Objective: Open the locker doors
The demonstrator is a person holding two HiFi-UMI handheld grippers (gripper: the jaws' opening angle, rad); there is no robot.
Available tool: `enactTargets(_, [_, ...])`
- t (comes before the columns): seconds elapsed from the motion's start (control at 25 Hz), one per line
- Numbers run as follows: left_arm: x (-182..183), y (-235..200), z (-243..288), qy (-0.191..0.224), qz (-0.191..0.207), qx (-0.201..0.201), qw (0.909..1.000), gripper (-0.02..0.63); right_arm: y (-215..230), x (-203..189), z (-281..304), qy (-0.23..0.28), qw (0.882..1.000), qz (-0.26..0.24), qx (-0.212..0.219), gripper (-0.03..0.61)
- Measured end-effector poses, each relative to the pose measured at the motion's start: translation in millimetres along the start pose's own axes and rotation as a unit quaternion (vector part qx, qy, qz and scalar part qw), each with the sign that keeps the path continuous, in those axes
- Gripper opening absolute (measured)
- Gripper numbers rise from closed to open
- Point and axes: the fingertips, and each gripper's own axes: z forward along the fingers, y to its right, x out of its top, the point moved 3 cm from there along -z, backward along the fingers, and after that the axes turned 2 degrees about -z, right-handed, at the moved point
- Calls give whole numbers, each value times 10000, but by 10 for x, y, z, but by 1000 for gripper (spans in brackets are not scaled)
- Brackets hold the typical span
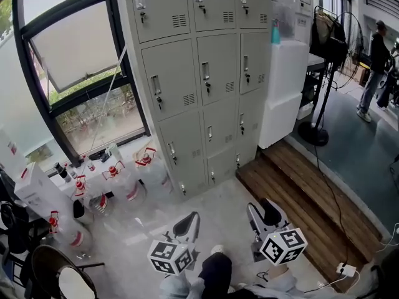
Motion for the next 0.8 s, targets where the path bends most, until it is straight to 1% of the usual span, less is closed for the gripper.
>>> enactTargets(0.2, [188, -211, 508, -28, 16, -191, 9998, 14, 190, 139, 381, 14, 9999, -68, -78, 188])
enactTargets(0.32, [292, -310, 807, 26, -15, -295, 9996, 14, 300, 210, 590, 14, 9999, -90, -81, 195])
enactTargets(0.56, [372, -432, 1374, -1, -31, -470, 9989, 14, 560, 241, 995, -110, 9998, -175, -30, 195])
enactTargets(0.8, [535, -696, 1918, -66, -108, -562, 9983, 14, 829, 372, 1509, -89, 9998, -142, -77, 195])
